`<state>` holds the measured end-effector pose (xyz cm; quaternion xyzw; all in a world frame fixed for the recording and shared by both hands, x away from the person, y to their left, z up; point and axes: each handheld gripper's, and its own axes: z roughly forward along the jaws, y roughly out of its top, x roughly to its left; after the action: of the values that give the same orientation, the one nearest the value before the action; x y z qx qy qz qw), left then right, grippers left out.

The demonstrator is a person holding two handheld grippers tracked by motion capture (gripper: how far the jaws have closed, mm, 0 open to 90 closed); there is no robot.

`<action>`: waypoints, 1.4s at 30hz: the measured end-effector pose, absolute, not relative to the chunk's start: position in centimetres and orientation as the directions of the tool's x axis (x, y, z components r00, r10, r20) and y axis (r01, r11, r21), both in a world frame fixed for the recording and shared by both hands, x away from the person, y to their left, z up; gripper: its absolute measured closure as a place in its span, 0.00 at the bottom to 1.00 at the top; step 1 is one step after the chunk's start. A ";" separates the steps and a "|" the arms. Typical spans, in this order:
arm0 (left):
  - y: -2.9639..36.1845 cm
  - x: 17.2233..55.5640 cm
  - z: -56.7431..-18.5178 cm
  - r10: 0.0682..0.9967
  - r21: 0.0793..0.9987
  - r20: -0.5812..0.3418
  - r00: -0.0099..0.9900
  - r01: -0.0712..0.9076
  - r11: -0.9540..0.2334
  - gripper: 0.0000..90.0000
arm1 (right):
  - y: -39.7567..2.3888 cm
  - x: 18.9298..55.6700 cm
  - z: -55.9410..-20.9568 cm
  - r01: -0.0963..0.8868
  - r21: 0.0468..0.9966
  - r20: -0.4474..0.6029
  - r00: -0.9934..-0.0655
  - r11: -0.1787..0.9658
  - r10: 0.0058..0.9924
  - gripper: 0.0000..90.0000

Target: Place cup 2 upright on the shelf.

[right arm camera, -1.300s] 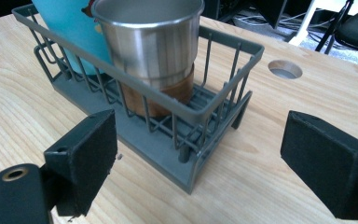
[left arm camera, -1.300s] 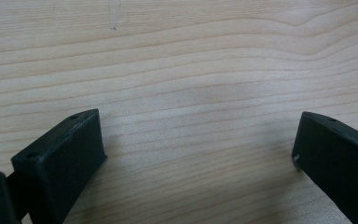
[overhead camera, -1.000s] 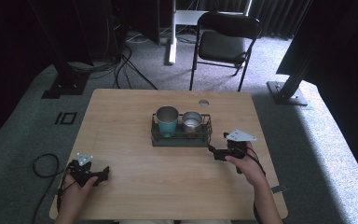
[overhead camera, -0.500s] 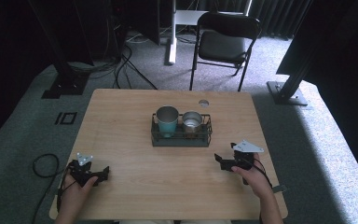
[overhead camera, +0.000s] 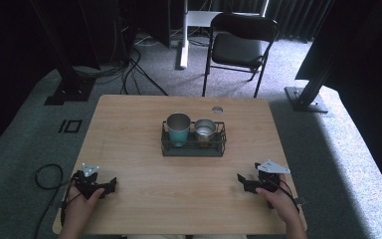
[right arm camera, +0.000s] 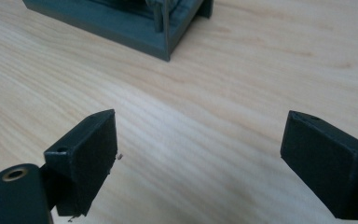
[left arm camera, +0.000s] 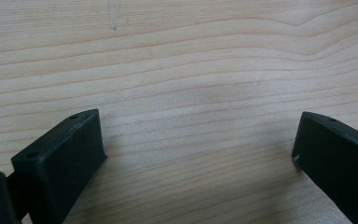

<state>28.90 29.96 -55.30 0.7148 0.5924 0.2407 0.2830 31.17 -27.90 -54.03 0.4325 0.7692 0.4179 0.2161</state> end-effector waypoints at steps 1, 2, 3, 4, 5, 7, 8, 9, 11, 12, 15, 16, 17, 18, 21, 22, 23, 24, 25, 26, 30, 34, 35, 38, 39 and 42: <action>30.0 28.9 -55.3 0.983 0.690 0.008 0.181 0.710 -0.137 0.03 | -28.0 31.0 -54.1 0.488 0.828 0.029 -0.532 0.278 0.846 0.12; 30.0 28.9 -55.3 0.983 0.690 0.009 0.182 0.711 -0.138 0.03 | -28.1 30.9 -54.1 0.487 0.827 0.026 -0.533 0.282 0.846 0.12; 30.0 28.9 -55.3 0.983 0.690 0.009 0.182 0.711 -0.138 0.03 | -28.1 30.9 -54.1 0.487 0.827 0.026 -0.533 0.282 0.846 0.12; 30.0 28.9 -55.3 0.983 0.690 0.009 0.182 0.711 -0.138 0.03 | -28.2 30.6 -54.3 0.494 0.823 0.027 -0.529 0.282 0.848 0.12; 30.0 28.9 -55.3 0.983 0.690 0.008 0.181 0.710 -0.137 0.03 | -28.3 30.6 -54.3 0.495 0.822 0.025 -0.526 0.282 0.850 0.12; 30.0 28.9 -55.3 0.983 0.690 0.008 0.181 0.710 -0.137 0.03 | -28.4 30.5 -54.4 0.507 0.815 0.029 -0.519 0.280 0.854 0.12; 30.0 28.9 -55.3 0.983 0.690 0.009 0.182 0.711 -0.138 0.03 | -28.4 30.5 -54.4 0.507 0.815 0.029 -0.519 0.280 0.854 0.12; 30.0 28.9 -55.3 0.983 0.690 0.008 0.181 0.710 -0.137 0.03 | -28.6 30.3 -54.6 0.520 0.807 0.026 -0.506 0.280 0.862 0.12; 30.0 28.9 -55.3 0.983 0.690 0.008 0.182 0.711 -0.137 0.03 | -28.8 30.2 -54.7 0.525 0.804 0.021 -0.493 0.279 0.870 0.12; 30.0 28.9 -55.3 0.983 0.690 0.009 0.182 0.711 -0.138 0.03 | -28.9 30.1 -54.8 0.529 0.802 0.020 -0.486 0.276 0.874 0.12; 30.0 28.9 -55.3 0.983 0.690 0.008 0.181 0.710 -0.137 0.03 | -29.0 30.0 -54.9 0.536 0.795 0.007 -0.473 0.282 0.881 0.12; 30.0 28.9 -55.3 0.983 0.690 0.008 0.182 0.710 -0.137 0.03 | -29.2 29.9 -55.1 0.541 0.791 -0.003 -0.462 0.284 0.887 0.12; 30.0 28.9 -55.3 0.983 0.690 0.008 0.181 0.711 -0.136 0.03 | -29.2 29.9 -55.1 0.541 0.791 -0.003 -0.462 0.284 0.887 0.12; 30.0 28.9 -55.3 0.983 0.690 0.008 0.181 0.710 -0.136 0.03 | -29.4 29.8 -55.2 0.555 0.783 -0.010 -0.442 0.283 0.897 0.12; 30.0 28.9 -55.3 0.983 0.690 0.008 0.182 0.710 -0.137 0.03 | -29.7 29.7 -55.2 0.565 0.783 -0.002 -0.415 0.260 0.910 0.12; 30.0 28.9 -55.3 0.983 0.690 0.008 0.181 0.711 -0.137 0.03 | -29.8 29.6 -55.2 0.565 0.784 -0.003 -0.410 0.256 0.912 0.12; 30.0 28.9 -55.3 0.983 0.690 0.008 0.181 0.711 -0.137 0.03 | -29.9 29.6 -55.3 0.571 0.780 -0.006 -0.403 0.257 0.915 0.12; 30.0 28.9 -55.3 0.983 0.690 0.008 0.181 0.711 -0.137 0.03 | -29.9 29.6 -55.3 0.576 0.774 -0.016 -0.395 0.261 0.919 0.12; 30.0 28.9 -55.3 0.983 0.690 0.008 0.181 0.711 -0.137 0.03 | -30.0 29.5 -55.3 0.579 0.772 -0.023 -0.390 0.264 0.920 0.12; 30.0 28.9 -55.3 0.983 0.690 0.008 0.182 0.711 -0.137 0.03 | -30.0 29.4 -55.3 0.580 0.771 -0.023 -0.390 0.265 0.921 0.12; 30.0 28.9 -55.3 0.983 0.690 0.008 0.181 0.711 -0.137 0.03 | -30.0 29.1 -55.4 0.605 0.757 -0.004 -0.373 0.246 0.928 0.12; 30.0 28.9 -55.3 0.983 0.690 0.008 0.182 0.711 -0.137 0.03 | -30.2 28.8 -55.4 0.621 0.746 0.009 -0.369 0.239 0.929 0.12; 30.0 28.9 -55.3 0.983 0.690 0.008 0.181 0.711 -0.137 0.03 | -30.2 28.8 -55.4 0.621 0.746 0.009 -0.369 0.239 0.929 0.12; 30.0 28.9 -55.3 0.983 0.690 0.008 0.181 0.710 -0.137 0.03 | -30.4 28.4 -55.5 0.638 0.736 0.037 -0.370 0.225 0.928 0.12; 30.0 28.9 -55.3 0.983 0.690 0.008 0.182 0.711 -0.137 0.03 | -30.4 28.4 -55.5 0.638 0.736 0.037 -0.370 0.225 0.928 0.12; 30.0 28.9 -55.3 0.983 0.690 0.008 0.181 0.711 -0.136 0.03 | -30.4 28.1 -55.5 0.639 0.730 0.030 -0.385 0.243 0.923 0.12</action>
<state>28.90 29.96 -55.31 0.7143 0.5928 0.2407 0.2835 28.06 -30.36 -55.53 0.5137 0.7601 0.3386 0.2092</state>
